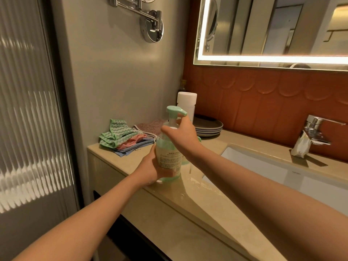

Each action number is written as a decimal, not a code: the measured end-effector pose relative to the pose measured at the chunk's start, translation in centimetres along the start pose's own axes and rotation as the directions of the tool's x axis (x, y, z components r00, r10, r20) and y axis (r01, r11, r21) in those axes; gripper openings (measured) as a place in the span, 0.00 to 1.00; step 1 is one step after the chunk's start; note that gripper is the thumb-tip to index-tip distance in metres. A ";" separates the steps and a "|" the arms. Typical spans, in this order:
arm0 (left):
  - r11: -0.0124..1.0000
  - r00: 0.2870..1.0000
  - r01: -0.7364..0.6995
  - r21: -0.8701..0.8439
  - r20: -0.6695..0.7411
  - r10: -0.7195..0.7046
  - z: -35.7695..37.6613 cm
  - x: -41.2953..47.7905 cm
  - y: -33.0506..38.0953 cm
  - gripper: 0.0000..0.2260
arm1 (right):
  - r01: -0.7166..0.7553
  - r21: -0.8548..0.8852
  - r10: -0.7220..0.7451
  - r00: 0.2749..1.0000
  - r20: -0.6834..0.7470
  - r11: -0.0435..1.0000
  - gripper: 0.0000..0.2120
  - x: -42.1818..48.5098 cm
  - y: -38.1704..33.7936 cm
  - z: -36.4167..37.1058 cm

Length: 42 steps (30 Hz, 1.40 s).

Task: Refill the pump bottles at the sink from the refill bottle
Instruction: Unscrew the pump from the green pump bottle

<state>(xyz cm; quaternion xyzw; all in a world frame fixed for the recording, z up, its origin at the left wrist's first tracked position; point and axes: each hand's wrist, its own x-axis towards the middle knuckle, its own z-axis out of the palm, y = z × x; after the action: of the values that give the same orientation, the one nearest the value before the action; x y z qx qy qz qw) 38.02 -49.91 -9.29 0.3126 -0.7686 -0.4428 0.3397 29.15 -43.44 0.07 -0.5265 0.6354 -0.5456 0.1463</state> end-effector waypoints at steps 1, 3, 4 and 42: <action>1.000 1.000 0.000 0.006 -0.001 0.000 0.0 0.0 0.0 0.43 | -0.009 0.030 0.009 1.000 0.014 1.000 0.24 0.0 0.1 0.1; 1.000 1.000 0.004 0.029 -0.010 -0.004 0.0 0.1 0.0 0.42 | 0.005 0.019 -0.005 1.000 -0.008 1.000 0.25 0.1 0.2 0.2; 0.999 1.000 0.010 0.043 -0.014 -0.009 0.0 0.0 0.1 0.41 | 0.025 -0.031 -0.026 0.999 -0.040 0.999 0.28 0.1 0.3 0.3; 0.999 1.000 0.019 -0.027 0.022 -0.018 -0.1 0.1 -0.3 0.45 | 0.058 -0.175 -0.080 0.989 -0.122 0.983 0.28 0.0 1.3 0.1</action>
<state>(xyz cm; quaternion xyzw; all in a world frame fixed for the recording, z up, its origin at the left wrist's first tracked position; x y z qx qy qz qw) 38.14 -50.12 -9.48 0.3103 -0.7633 -0.4596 0.3316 28.57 -43.72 -1.08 -0.5227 0.6691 -0.5267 0.0405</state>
